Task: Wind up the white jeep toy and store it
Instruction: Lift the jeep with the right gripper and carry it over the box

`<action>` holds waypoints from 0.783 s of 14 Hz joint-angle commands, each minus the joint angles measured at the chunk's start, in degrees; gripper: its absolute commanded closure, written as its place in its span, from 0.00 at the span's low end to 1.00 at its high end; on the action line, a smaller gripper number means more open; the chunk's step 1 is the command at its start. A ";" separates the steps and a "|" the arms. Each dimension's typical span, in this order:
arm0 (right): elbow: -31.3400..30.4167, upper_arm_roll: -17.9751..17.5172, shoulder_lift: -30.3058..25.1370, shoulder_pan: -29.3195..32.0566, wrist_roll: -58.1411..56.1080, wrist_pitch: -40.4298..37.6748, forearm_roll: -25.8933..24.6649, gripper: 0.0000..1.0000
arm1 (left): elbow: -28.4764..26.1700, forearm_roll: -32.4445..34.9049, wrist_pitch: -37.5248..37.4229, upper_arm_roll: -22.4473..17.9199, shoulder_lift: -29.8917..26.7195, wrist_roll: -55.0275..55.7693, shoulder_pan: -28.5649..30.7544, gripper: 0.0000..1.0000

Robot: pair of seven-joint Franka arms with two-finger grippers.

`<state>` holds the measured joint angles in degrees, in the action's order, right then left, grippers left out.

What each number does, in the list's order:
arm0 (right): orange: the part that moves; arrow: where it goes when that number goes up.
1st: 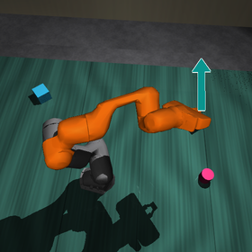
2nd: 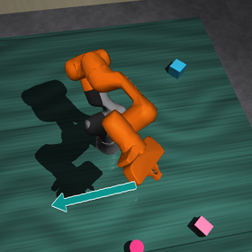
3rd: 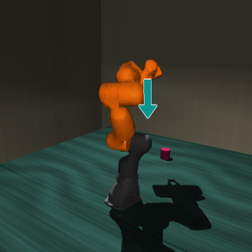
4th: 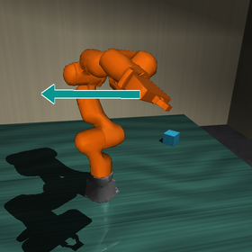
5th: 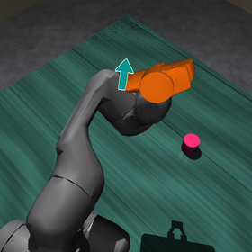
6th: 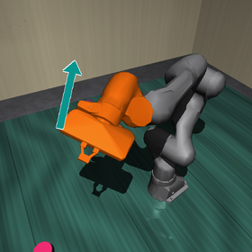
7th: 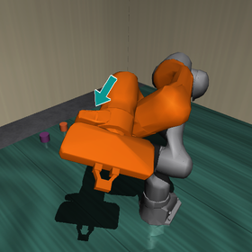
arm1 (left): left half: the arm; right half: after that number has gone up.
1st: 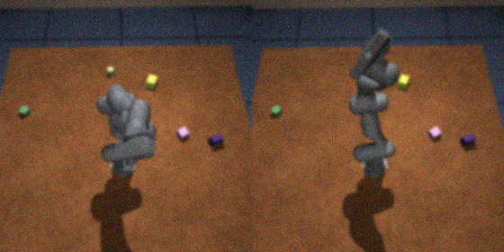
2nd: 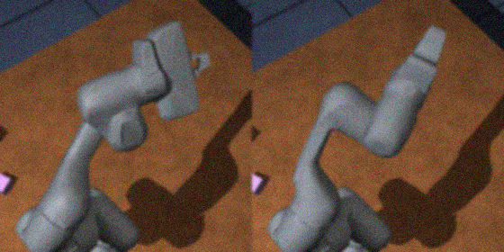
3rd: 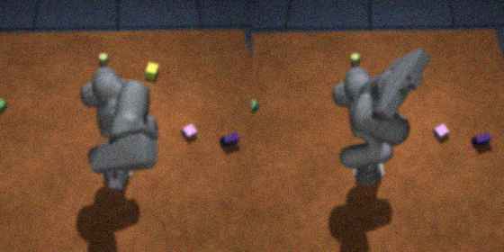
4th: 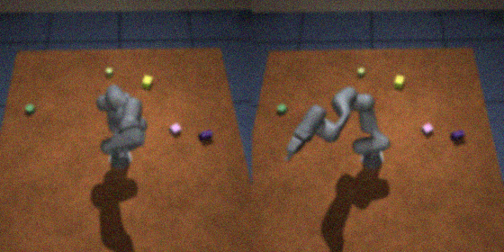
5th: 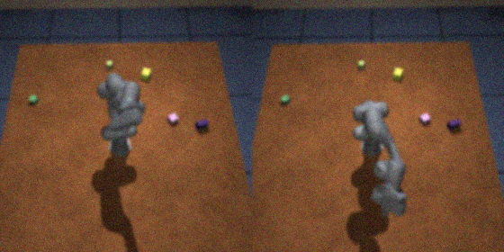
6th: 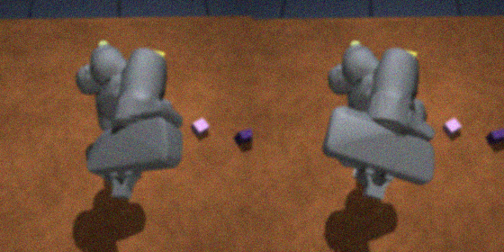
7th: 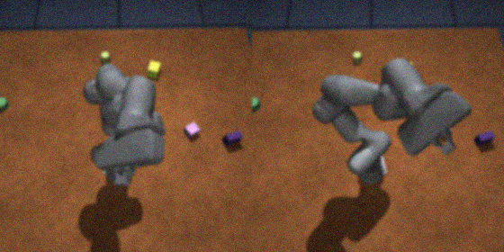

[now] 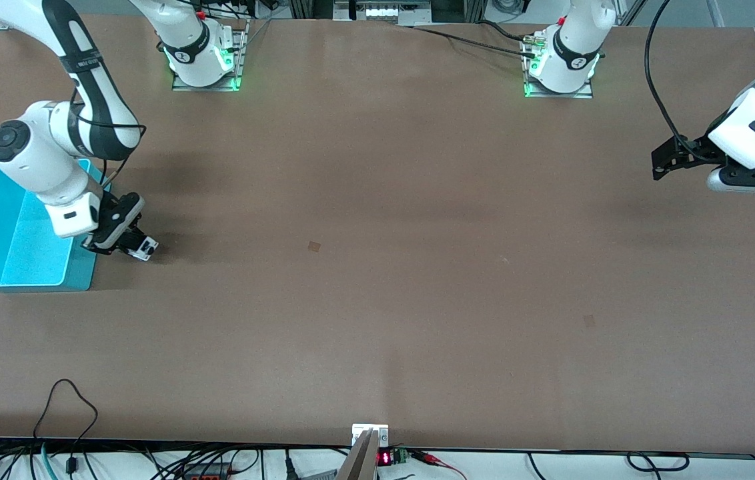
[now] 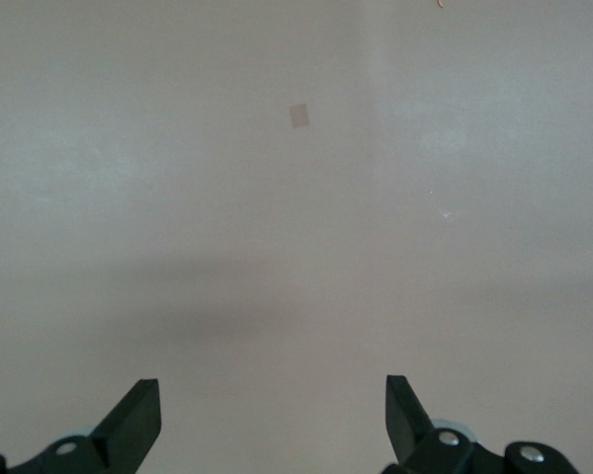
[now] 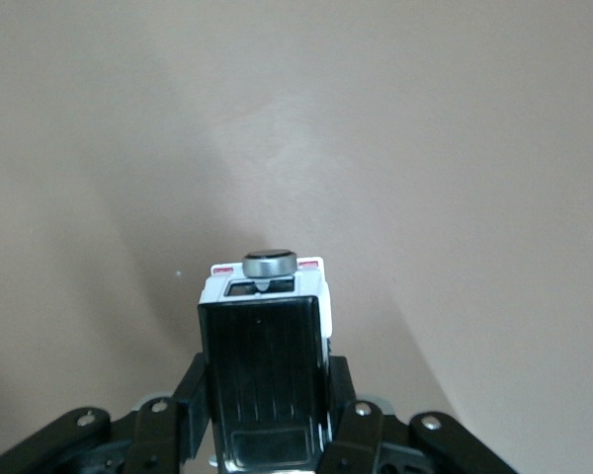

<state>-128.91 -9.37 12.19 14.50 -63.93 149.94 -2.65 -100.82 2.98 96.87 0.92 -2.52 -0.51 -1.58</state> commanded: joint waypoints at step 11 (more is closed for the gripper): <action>18.51 7.95 -1.90 0.80 32.88 -28.46 -0.87 1.00 | 0.19 -1.14 -1.07 -0.22 -0.73 -1.25 -0.09 0.00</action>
<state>-112.41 -2.37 10.77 15.08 -36.47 124.79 -2.74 -100.82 2.98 96.66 0.92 -2.52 -0.51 -1.58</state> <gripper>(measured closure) 0.493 0.000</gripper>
